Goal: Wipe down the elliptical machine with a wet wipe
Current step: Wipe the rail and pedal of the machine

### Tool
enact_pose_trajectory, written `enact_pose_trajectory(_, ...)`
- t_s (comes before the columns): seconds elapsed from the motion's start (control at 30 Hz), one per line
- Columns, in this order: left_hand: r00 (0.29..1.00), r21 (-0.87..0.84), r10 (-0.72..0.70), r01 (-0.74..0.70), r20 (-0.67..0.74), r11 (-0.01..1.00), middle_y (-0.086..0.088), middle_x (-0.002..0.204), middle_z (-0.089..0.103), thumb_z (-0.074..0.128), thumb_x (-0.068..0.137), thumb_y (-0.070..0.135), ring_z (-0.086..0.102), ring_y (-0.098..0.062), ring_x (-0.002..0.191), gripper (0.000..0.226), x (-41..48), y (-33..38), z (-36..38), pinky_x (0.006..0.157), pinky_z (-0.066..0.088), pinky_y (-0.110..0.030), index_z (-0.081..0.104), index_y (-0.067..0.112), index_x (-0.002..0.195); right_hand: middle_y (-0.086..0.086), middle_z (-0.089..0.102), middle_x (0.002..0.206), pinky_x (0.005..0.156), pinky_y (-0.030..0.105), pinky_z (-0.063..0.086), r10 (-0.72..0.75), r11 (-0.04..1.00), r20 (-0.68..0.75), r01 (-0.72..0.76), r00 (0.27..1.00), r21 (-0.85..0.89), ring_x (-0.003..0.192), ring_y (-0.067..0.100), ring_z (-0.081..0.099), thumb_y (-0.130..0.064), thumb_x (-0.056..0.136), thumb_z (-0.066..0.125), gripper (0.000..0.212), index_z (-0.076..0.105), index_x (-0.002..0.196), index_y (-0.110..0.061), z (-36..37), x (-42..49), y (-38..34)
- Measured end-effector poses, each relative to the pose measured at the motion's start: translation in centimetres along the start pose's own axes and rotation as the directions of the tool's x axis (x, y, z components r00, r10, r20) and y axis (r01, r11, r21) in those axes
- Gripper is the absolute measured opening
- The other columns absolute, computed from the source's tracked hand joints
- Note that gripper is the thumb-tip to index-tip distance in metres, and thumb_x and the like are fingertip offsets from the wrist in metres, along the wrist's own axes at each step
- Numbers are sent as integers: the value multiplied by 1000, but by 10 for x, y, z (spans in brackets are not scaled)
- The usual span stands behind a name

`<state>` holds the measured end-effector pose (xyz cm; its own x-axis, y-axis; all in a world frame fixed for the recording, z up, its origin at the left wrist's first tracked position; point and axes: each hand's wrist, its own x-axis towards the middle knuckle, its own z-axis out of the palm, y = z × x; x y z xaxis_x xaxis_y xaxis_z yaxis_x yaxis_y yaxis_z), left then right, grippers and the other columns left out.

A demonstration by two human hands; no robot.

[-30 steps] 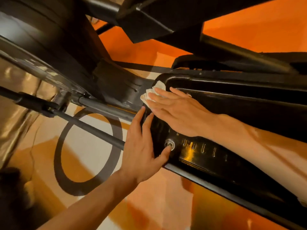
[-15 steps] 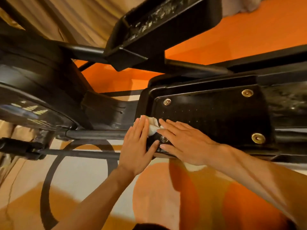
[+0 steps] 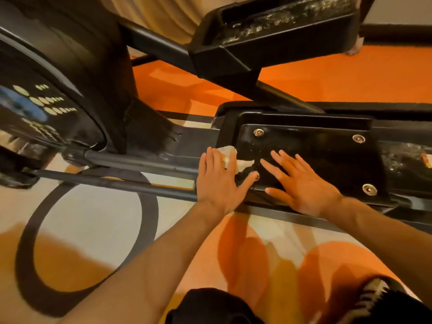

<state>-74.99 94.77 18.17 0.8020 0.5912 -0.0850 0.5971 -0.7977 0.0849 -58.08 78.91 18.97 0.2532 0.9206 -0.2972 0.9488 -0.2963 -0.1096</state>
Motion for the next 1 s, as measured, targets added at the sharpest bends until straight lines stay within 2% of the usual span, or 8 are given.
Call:
enact_pose_trajectory(0.17,1000,-134,-11,13,18,991,-19,173,-9,-6,81,86,-14,-30,160,108,15,-4,5,130,-3,-43,-7,21,166,-1,-6,172,127,43,-9,65,998,-20,-65,998,3,156,17,-17,-84,84,-9,85,-16,156,-42,9,6,0)
enact_pose_trajectory(0.37,999,-167,-30,31,10,986,-15,172,-14,-5,81,85,-17,-24,159,116,41,-7,0,131,-5,-41,-5,4,164,-2,-5,172,128,42,-6,53,997,-4,-53,999,52,157,17,-14,-85,80,-9,90,-13,159,-42,9,6,2)
enact_pose_trajectory(0.43,1000,-228,6,-4,6,974,-16,172,-15,-4,80,90,-17,-25,159,119,26,-10,2,131,-4,-42,-7,7,165,-3,-5,172,128,41,-5,50,997,1,-50,999,59,157,16,-15,-85,80,-10,91,-12,159,-42,7,5,1)
enact_pose_trajectory(0.5,999,-258,43,-40,5,965,-16,171,-19,-9,78,94,-14,-30,160,114,3,-14,7,128,-7,-38,-12,22,165,-4,-5,172,126,39,-7,48,997,3,-48,999,59,157,16,-15,-85,80,-9,90,-12,159,-42,6,5,0)
enact_pose_trajectory(0.6,999,-242,38,-29,32,970,-14,171,-22,-13,77,94,1,-34,161,102,-11,-20,11,126,-6,-38,-16,40,163,-5,-4,172,123,36,-9,42,997,5,-42,999,70,156,14,-15,-85,82,-7,88,-11,159,-43,6,5,1)
enact_pose_trajectory(0.77,997,-157,73,-75,-20,985,-11,172,-18,-3,84,89,-20,-23,158,110,19,-7,8,131,-5,-42,-10,15,166,-5,-3,172,122,34,-10,46,997,18,-47,999,64,156,13,-14,-84,82,-7,89,-9,160,-42,5,5,0)
enact_pose_trajectory(0.87,998,-142,58,-57,4,988,-13,172,-18,10,86,89,-19,-22,159,115,53,-2,5,131,-2,-42,-14,8,164,-5,-4,172,121,33,-11,49,997,30,-51,998,53,157,15,-13,-84,80,-9,91,-8,160,-41,2,5,-2)
enact_pose_trajectory(1.0,998,-189,41,-33,39,981,-14,173,-13,30,96,79,-12,-23,160,107,86,-2,-13,130,-5,-38,-11,8,165,-5,-6,172,121,33,-11,55,997,43,-57,998,56,157,14,-14,-84,79,-11,92,-7,161,-41,0,3,-2)
